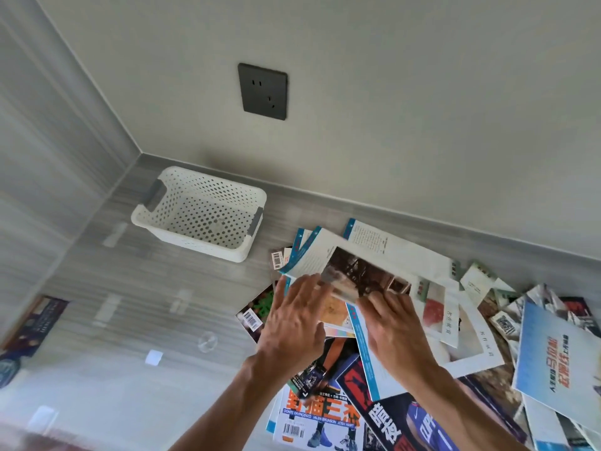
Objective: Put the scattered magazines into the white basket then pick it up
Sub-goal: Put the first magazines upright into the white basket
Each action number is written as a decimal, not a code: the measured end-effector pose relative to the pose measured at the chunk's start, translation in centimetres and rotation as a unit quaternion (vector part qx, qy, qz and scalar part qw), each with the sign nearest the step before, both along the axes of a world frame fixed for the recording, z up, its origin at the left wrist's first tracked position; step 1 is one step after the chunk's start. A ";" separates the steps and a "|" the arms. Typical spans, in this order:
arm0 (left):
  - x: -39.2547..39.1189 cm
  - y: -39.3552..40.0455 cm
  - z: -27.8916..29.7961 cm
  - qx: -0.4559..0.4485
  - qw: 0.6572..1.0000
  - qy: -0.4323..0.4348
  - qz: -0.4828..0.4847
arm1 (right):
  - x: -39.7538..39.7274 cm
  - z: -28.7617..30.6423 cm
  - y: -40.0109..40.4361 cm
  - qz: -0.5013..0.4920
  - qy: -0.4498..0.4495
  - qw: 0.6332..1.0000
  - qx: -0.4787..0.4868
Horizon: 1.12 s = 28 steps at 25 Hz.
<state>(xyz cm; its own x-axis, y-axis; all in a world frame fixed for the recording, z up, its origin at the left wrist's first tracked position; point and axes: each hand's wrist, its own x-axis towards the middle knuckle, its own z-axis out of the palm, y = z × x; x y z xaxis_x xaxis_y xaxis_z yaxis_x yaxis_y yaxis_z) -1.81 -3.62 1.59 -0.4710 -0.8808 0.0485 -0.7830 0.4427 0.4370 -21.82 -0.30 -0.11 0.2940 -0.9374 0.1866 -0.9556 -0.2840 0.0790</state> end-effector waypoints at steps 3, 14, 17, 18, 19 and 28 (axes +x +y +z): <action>0.5 -1.8 1.6 -0.089 0.996 -0.013 -0.020 | 2.5 4.6 -1.3 0.080 -0.012 0.995 -0.050; 16.1 -8.6 7.8 0.156 0.839 0.467 0.232 | 11.3 8.5 -8.2 -0.239 -0.750 0.556 0.268; 19.0 -11.1 8.0 0.128 0.831 0.483 0.247 | 15.0 8.0 -10.9 -0.186 -0.668 0.673 0.257; 19.8 -12.4 8.2 0.114 0.826 0.492 0.251 | 15.9 8.2 -12.4 -0.170 -0.675 0.680 0.231; 20.5 -14.0 8.6 0.104 0.814 0.510 0.257 | 16.7 8.6 -14.0 -0.157 -0.682 0.684 0.205; 23.1 -26.3 4.0 0.054 0.895 0.258 0.359 | 20.3 2.9 -23.2 -0.209 -0.585 0.766 0.166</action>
<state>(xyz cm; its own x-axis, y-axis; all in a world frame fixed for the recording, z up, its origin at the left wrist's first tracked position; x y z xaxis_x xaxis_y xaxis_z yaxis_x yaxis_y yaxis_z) 21.34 -29.92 5.58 0.2784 -0.9604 -0.0072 -0.5299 -0.1598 0.8329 -1.56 -23.49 2.81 -0.2304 -0.9569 -0.1767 -0.3292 0.2475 -0.9112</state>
